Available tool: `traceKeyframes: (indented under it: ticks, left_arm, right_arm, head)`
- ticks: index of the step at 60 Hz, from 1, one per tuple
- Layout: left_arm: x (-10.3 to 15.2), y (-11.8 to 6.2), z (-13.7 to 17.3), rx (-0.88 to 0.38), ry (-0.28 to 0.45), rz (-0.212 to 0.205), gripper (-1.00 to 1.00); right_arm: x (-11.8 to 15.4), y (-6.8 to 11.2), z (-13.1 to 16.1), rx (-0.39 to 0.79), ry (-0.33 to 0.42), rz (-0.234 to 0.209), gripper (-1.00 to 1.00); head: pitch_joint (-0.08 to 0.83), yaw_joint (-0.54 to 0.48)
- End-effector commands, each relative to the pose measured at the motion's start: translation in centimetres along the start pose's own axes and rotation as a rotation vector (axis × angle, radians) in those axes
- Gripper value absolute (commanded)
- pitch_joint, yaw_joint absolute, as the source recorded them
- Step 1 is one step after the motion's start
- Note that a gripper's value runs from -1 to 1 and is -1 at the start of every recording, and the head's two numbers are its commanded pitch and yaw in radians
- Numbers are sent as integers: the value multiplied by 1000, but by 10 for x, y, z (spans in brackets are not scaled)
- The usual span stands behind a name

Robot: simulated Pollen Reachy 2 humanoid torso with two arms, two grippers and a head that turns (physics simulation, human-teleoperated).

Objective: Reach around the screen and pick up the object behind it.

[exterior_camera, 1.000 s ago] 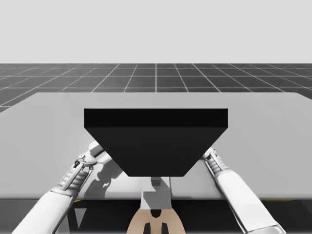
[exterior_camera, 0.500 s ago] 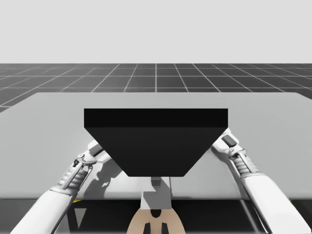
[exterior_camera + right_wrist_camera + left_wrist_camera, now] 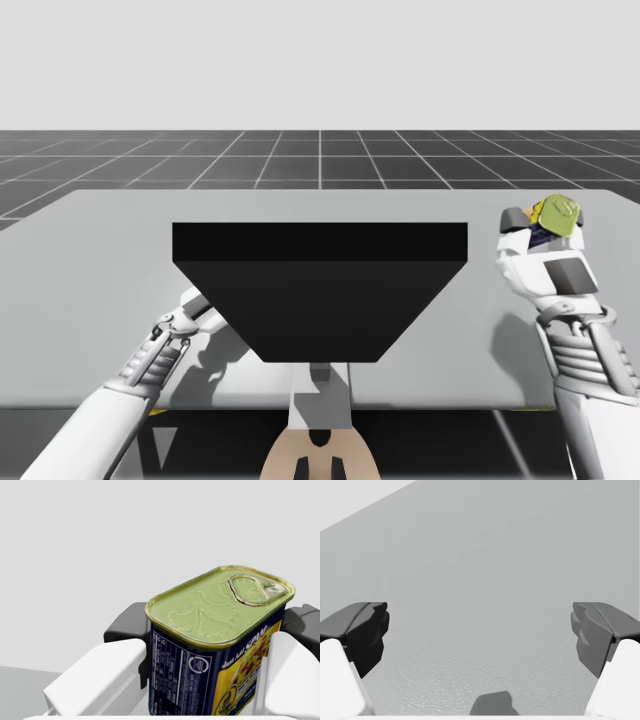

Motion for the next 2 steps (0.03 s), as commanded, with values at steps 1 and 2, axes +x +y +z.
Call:
traceKeyframes:
  ticks: [1,2]
  left_arm:
    - [-1,0,-1,1,0,6,-1000]
    - [-1,0,-1,1,1,7,-1000]
  right_arm:
    - [67,10,-12,10,-248,30,1000]
    - [70,11,-12,11,-251,32,1000]
  head:
    - [148,-78]
    - [147,-78]
